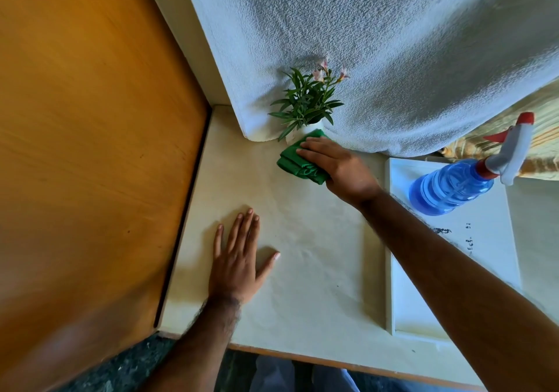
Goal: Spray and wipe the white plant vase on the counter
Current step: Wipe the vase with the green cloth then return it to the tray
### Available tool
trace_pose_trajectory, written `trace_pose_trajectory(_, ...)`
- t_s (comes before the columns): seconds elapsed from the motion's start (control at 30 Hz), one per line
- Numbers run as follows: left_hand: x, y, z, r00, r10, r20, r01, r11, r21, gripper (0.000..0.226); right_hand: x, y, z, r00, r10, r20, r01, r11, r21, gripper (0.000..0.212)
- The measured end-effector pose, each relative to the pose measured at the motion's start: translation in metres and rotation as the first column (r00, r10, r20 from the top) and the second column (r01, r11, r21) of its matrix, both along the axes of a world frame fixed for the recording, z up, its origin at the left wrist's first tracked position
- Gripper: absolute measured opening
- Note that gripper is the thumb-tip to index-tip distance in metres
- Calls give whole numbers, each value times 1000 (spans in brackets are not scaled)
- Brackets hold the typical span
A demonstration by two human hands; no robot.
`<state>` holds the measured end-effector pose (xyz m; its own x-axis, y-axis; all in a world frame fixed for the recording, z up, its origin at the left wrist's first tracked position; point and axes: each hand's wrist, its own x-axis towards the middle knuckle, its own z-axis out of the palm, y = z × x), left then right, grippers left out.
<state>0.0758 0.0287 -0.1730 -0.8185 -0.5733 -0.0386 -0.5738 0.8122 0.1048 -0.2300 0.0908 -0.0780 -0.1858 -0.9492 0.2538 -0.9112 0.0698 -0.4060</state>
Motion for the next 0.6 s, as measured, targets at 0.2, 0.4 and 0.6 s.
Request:
trace_pose_trajectory(0.2,1,0,-1,1000,3,8,-3,1000,8,94,-7,-5,1,996,56,-66,-58,998,-38,40)
trace_pose_trajectory(0.4,2,0,-4,1000,1,-5,-1,1000,4,93,8,2,-12,992,-70,101,70,998,1,54)
trace_pose_trajectory(0.6,1,0,-3,1000,-3,-15,3,1000,6,92,9,14,-24,977,-151,147,138,986,96,62)
